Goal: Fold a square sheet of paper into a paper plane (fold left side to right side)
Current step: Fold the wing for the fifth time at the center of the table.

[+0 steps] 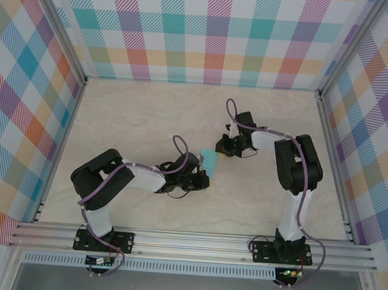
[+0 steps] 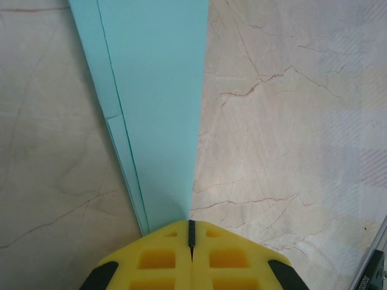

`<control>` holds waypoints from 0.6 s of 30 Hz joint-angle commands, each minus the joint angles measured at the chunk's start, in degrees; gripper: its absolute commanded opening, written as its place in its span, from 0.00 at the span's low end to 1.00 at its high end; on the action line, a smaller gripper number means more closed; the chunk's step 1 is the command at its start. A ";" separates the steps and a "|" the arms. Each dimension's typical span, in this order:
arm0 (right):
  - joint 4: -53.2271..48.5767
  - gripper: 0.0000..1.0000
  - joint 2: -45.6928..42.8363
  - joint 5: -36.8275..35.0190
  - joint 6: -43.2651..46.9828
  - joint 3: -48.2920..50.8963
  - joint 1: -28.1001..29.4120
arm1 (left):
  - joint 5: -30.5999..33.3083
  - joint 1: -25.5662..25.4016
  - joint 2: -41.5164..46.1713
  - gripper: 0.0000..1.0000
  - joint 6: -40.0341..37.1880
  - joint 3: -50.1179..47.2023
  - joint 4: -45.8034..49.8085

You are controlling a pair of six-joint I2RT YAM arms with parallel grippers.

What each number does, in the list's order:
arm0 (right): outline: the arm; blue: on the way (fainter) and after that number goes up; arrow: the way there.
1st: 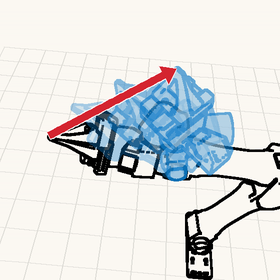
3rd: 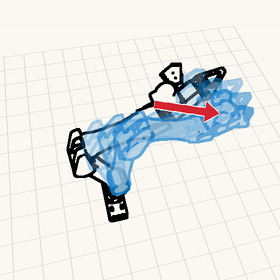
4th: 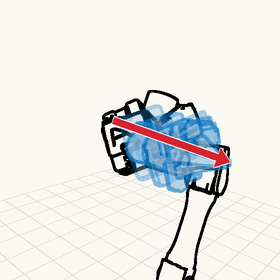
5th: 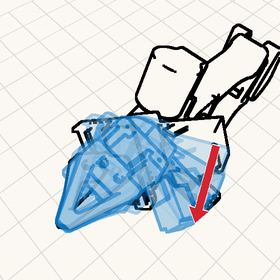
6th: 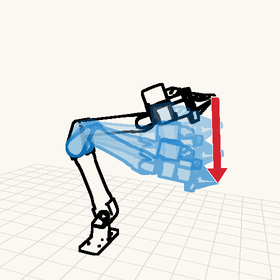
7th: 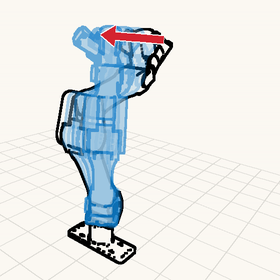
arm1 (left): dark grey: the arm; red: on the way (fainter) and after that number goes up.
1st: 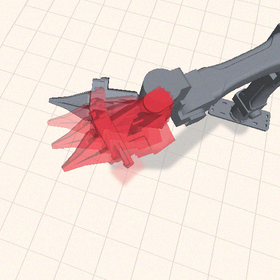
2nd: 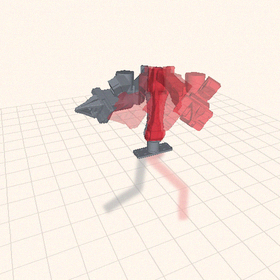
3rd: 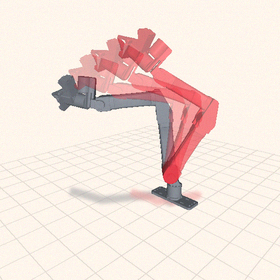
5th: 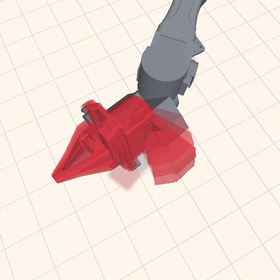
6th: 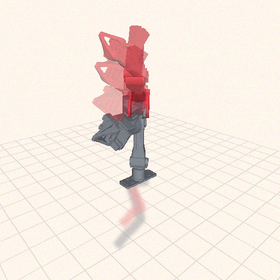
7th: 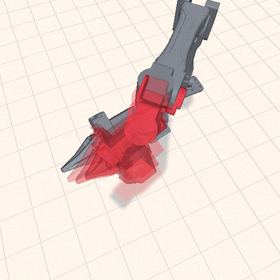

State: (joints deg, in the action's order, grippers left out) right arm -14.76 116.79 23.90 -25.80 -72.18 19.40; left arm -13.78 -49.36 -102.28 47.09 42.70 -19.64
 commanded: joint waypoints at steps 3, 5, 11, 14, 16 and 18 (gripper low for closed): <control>1.27 0.12 3.10 -7.16 2.86 -6.91 -4.30 | -3.45 -1.17 -1.78 0.00 -0.16 -1.76 9.71; 0.91 0.12 2.35 -6.94 3.11 -7.63 -4.96 | -3.42 -1.22 -1.70 0.00 0.01 -1.63 9.55; 1.04 0.13 -7.29 -4.16 3.44 -1.34 -4.90 | -3.36 -1.17 -1.34 0.00 -0.05 -0.83 9.62; 4.21 0.13 -13.74 -0.06 1.58 6.12 -3.71 | -3.10 -1.22 -1.13 0.00 -0.19 -0.69 9.92; 6.44 0.13 -16.59 2.64 -0.01 10.34 -1.92 | -2.94 -1.20 -1.07 0.00 -0.33 -0.52 10.36; 7.93 0.13 -18.08 4.08 -1.13 13.02 0.16 | -2.83 -1.18 -0.99 0.00 -0.38 -0.44 10.47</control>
State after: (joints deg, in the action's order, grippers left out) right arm -10.37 100.33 22.94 -25.02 -62.41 17.06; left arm -15.35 -49.39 -102.26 47.11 43.29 -17.98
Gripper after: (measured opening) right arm 0.129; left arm 0.043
